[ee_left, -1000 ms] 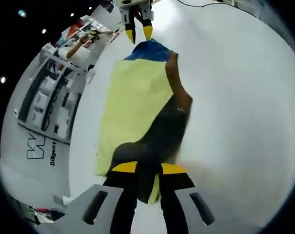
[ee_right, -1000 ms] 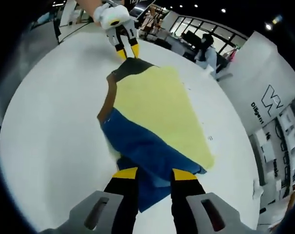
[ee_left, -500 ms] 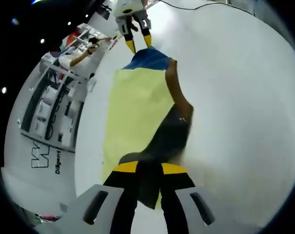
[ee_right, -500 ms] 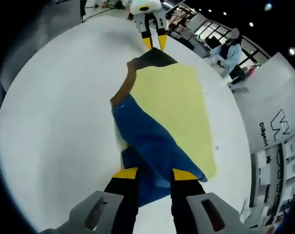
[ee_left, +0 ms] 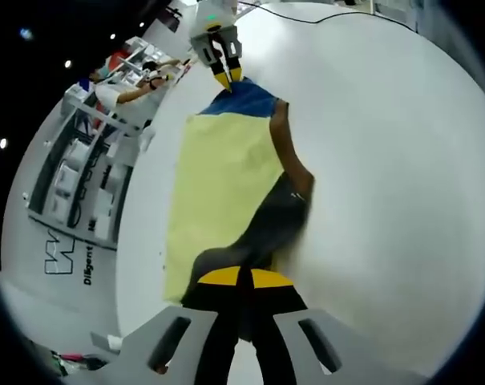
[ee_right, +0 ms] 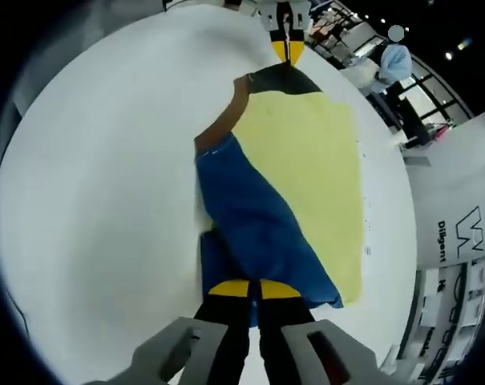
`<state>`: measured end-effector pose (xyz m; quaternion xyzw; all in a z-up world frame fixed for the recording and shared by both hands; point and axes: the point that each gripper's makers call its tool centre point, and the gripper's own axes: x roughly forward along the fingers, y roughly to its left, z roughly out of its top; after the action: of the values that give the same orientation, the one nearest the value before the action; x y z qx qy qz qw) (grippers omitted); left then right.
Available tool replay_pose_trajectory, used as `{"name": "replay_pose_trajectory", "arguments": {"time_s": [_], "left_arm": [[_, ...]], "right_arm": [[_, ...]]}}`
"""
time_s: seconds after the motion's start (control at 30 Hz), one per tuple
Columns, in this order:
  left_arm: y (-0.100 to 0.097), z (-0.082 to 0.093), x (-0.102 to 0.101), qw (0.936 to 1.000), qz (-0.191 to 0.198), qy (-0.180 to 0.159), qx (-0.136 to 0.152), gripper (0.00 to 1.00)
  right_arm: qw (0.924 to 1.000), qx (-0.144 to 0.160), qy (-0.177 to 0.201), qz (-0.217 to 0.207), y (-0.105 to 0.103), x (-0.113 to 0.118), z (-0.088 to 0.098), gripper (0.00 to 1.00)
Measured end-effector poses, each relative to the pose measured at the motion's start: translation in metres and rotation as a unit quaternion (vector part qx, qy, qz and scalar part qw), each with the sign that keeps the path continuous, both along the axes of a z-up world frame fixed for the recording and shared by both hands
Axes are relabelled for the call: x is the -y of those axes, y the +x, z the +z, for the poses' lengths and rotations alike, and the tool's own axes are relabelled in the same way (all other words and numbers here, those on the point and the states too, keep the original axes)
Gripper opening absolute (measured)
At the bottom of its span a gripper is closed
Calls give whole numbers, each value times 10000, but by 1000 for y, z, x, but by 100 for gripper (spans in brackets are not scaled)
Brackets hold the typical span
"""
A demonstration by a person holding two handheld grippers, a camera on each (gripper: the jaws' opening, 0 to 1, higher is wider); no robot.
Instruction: Fold the garment on the visible template until the final outline fits inside the template.
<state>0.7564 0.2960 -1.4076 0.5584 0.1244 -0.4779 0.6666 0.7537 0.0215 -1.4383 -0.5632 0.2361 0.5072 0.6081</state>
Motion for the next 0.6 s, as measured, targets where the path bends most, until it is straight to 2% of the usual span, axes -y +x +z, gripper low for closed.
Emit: {"name": "replay_pose_trajectory", "arguments": {"time_s": [0.1, 0.23, 0.43, 0.6], "left_arm": [[0, 1, -2, 9999, 77, -65, -99, 4], [0, 5, -6, 9997, 146, -111, -154, 4], [-3, 21, -7, 9995, 175, -205, -171, 4], [-6, 43, -10, 9984, 315, -412, -228, 4]], "right_arm": [[10000, 46, 42, -39, 1, 1, 4, 0], [9991, 109, 322, -266, 4, 4, 16, 0], [9938, 233, 862, -669, 10, 11, 47, 0], [9882, 326, 1215, -870, 10, 16, 78, 0]]}}
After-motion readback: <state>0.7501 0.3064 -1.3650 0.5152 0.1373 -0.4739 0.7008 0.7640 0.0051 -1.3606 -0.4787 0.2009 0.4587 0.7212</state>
